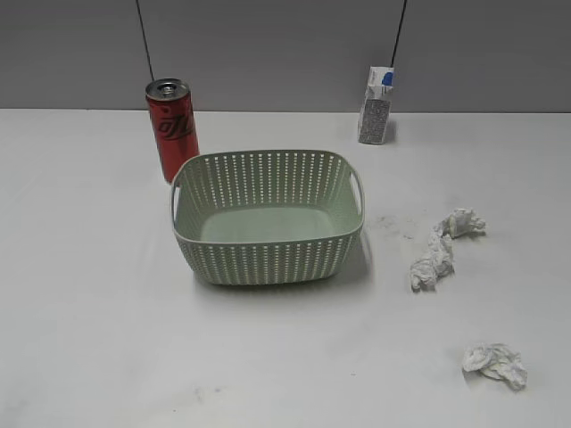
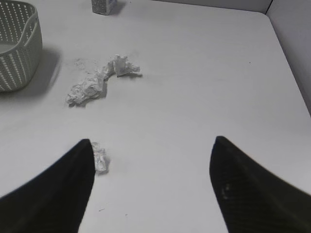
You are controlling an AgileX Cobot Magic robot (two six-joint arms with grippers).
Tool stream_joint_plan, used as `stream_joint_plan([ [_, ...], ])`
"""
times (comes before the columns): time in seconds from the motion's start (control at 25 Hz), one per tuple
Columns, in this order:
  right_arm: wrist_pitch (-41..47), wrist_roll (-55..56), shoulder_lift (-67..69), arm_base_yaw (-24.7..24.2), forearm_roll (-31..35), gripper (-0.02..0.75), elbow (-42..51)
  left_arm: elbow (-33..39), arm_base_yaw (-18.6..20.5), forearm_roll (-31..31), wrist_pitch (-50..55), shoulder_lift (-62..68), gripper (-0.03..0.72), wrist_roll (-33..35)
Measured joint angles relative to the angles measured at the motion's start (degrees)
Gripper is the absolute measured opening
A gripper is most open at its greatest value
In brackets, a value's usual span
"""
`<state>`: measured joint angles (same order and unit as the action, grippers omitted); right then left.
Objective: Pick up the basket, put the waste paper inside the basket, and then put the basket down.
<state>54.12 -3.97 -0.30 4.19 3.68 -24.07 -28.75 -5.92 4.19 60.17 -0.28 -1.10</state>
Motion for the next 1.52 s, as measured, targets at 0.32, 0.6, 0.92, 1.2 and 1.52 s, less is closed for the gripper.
stream_joint_plan([
  [0.32, 0.0, 0.0, 0.0, 0.0, 0.0, 0.556, 0.0, 0.0, 0.0, 0.92, -0.05, 1.55, 0.653, 0.0],
  [0.6, -0.05, 0.0, 0.0, 0.0, 0.0, 0.555, 0.0, -2.01, 0.0, -1.76, -6.2, 12.61, 0.652, 1.9],
  [0.92, -0.05, -0.04, 0.0, 0.0, 0.0, 0.555, 0.0, -7.33, 0.0, -7.41, -18.03, 37.62, 0.637, 2.28],
  [1.2, -0.05, -0.04, 0.0, 0.0, 0.0, 0.555, 0.0, -22.66, -2.34, -9.6, -17.45, 62.45, 0.622, 2.3],
  [1.52, -0.05, -0.04, 0.0, 0.0, 0.0, 0.554, 0.0, -38.05, -12.87, -9.73, -11.58, 85.06, 0.599, 1.1],
])
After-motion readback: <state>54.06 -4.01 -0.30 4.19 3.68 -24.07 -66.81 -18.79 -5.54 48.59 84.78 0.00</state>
